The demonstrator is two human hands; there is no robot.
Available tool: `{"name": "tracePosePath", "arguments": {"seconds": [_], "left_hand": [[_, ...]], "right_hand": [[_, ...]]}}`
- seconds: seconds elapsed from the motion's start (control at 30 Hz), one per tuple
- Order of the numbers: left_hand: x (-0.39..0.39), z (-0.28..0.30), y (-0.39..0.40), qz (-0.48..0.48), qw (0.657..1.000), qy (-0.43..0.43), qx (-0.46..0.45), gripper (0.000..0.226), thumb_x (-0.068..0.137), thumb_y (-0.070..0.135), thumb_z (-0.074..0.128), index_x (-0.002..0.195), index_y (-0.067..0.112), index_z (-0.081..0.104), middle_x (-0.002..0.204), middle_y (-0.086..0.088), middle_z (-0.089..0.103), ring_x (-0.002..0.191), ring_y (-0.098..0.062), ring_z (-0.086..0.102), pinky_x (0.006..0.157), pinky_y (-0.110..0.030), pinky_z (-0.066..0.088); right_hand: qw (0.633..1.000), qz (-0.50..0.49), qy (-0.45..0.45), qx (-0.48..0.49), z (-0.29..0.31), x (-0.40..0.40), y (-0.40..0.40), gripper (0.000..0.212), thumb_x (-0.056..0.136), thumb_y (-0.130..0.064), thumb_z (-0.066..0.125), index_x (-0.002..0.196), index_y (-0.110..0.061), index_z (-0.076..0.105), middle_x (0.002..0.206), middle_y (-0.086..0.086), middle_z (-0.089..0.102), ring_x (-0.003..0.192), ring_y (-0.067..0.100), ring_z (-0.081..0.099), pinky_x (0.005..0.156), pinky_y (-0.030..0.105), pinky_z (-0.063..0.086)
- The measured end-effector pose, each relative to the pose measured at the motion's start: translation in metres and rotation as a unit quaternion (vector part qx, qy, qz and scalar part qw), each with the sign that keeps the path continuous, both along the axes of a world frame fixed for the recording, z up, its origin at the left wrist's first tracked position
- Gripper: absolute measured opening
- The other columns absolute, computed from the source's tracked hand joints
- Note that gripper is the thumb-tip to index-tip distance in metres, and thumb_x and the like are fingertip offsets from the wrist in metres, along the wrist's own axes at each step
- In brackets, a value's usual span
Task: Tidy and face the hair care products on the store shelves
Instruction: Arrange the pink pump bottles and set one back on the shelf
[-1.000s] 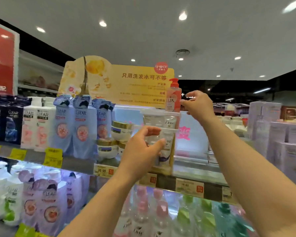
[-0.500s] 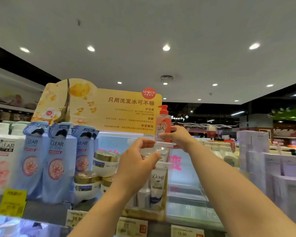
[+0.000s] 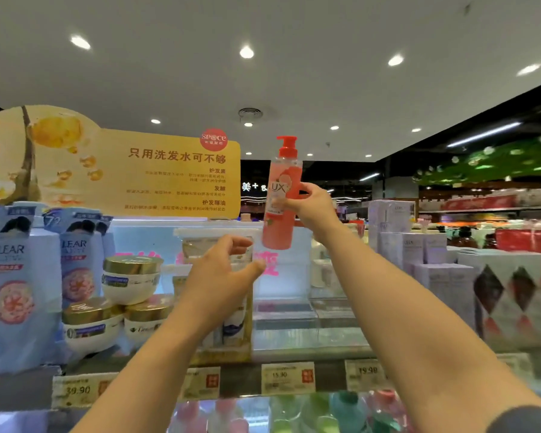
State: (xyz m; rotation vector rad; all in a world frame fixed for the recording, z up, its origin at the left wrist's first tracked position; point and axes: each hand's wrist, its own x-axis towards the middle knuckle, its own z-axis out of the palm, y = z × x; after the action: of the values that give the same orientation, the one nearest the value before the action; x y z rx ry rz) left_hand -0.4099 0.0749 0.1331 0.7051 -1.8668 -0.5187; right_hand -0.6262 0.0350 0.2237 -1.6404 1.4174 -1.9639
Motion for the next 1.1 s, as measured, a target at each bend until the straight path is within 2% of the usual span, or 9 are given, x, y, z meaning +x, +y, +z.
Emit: {"name": "tracePosePath", "arguments": {"seconds": [0.13,0.23,0.33,0.43,0.63,0.73,0.83,0.93,1.1], "left_hand": [[-0.034,-0.003,0.018,-0.052,0.997,0.050,0.010,0.030,0.089,0.041,0.067,0.116,0.033,0.056,0.118,0.012,0.063,0.103,-0.019,0.065,0.083,-0.049,0.057],[-0.062,-0.007,0.039,-0.105,0.989,0.099,0.019,0.029,0.091,0.044,0.064,0.116,0.031,0.058,0.120,0.007,0.063,0.102,-0.021,0.065,0.067,-0.041,0.060],[-0.088,-0.012,0.061,-0.164,0.980,0.111,0.032,0.040,0.082,0.062,0.059,0.114,0.039,0.060,0.120,0.013,0.064,0.101,-0.017,0.066,0.081,-0.049,0.059],[-0.117,-0.024,0.085,-0.210,0.975,0.065,0.032,0.063,0.076,0.075,0.051,0.128,0.039,0.057,0.122,0.015,0.065,0.103,-0.011,0.066,0.089,-0.049,0.056],[-0.182,-0.064,0.142,-0.327,0.944,-0.026,0.042,0.057,0.088,0.063,0.055,0.140,0.041,0.048,0.119,0.020,0.066,0.102,-0.007,0.067,0.088,-0.044,0.057],[-0.215,-0.087,0.162,-0.341,0.935,-0.036,0.087,0.076,0.073,0.075,0.059,0.141,0.043,0.045,0.119,0.020,0.067,0.102,-0.010,0.069,0.086,-0.046,0.058],[-0.248,-0.105,0.175,-0.329,0.933,-0.033,0.138,0.079,0.064,0.078,0.065,0.135,0.045,0.050,0.116,0.018,0.069,0.104,-0.009,0.068,0.083,-0.048,0.059],[-0.275,-0.120,0.190,-0.317,0.938,-0.041,0.138,0.045,0.074,0.058,0.076,0.115,0.050,0.061,0.104,0.021,0.072,0.095,0.000,0.069,0.081,-0.038,0.059],[-0.312,-0.153,0.205,-0.266,0.951,-0.078,0.135,0.050,0.073,0.043,0.082,0.119,0.035,0.061,0.097,0.025,0.071,0.086,0.014,0.063,0.071,-0.010,0.048]], "right_hand": [[0.999,-0.010,0.019,-0.027,0.008,-0.014,0.066,0.037,0.076,-0.008,0.086,0.108,-0.014,0.068,0.101,0.005,0.076,0.091,0.022,0.075,0.073,0.039,0.064],[0.999,-0.015,0.030,-0.020,0.001,-0.024,0.126,0.037,0.076,-0.012,0.086,0.108,-0.017,0.069,0.106,0.007,0.077,0.094,0.024,0.076,0.076,0.041,0.064],[0.999,-0.025,0.035,0.007,-0.018,-0.038,0.185,0.039,0.080,-0.010,0.083,0.116,-0.013,0.067,0.110,0.009,0.077,0.096,0.025,0.077,0.079,0.044,0.064],[0.998,-0.038,0.020,0.038,-0.049,-0.060,0.242,0.044,0.082,-0.008,0.080,0.124,-0.007,0.064,0.113,0.011,0.077,0.101,0.028,0.075,0.084,0.049,0.062],[0.992,-0.085,-0.033,0.088,-0.131,-0.113,0.328,0.046,0.069,-0.012,0.084,0.112,-0.014,0.069,0.109,0.012,0.078,0.100,0.032,0.075,0.081,0.047,0.062],[0.988,-0.096,-0.049,0.112,-0.164,-0.139,0.353,0.051,0.063,-0.011,0.082,0.113,-0.016,0.069,0.104,0.010,0.079,0.093,0.026,0.076,0.072,0.037,0.062],[0.984,-0.087,-0.048,0.148,-0.194,-0.166,0.366,0.058,0.068,-0.002,0.083,0.122,-0.014,0.066,0.111,0.014,0.077,0.101,0.030,0.074,0.083,0.040,0.062],[0.976,-0.092,-0.006,0.195,-0.217,-0.191,0.373,0.058,0.077,0.005,0.082,0.127,-0.016,0.063,0.116,0.009,0.076,0.108,0.024,0.073,0.091,0.038,0.060],[0.956,-0.140,0.086,0.243,-0.248,-0.222,0.372,0.054,0.076,-0.012,0.077,0.123,-0.030,0.057,0.099,-0.002,0.073,0.085,0.008,0.066,0.080,0.039,0.059]]}}
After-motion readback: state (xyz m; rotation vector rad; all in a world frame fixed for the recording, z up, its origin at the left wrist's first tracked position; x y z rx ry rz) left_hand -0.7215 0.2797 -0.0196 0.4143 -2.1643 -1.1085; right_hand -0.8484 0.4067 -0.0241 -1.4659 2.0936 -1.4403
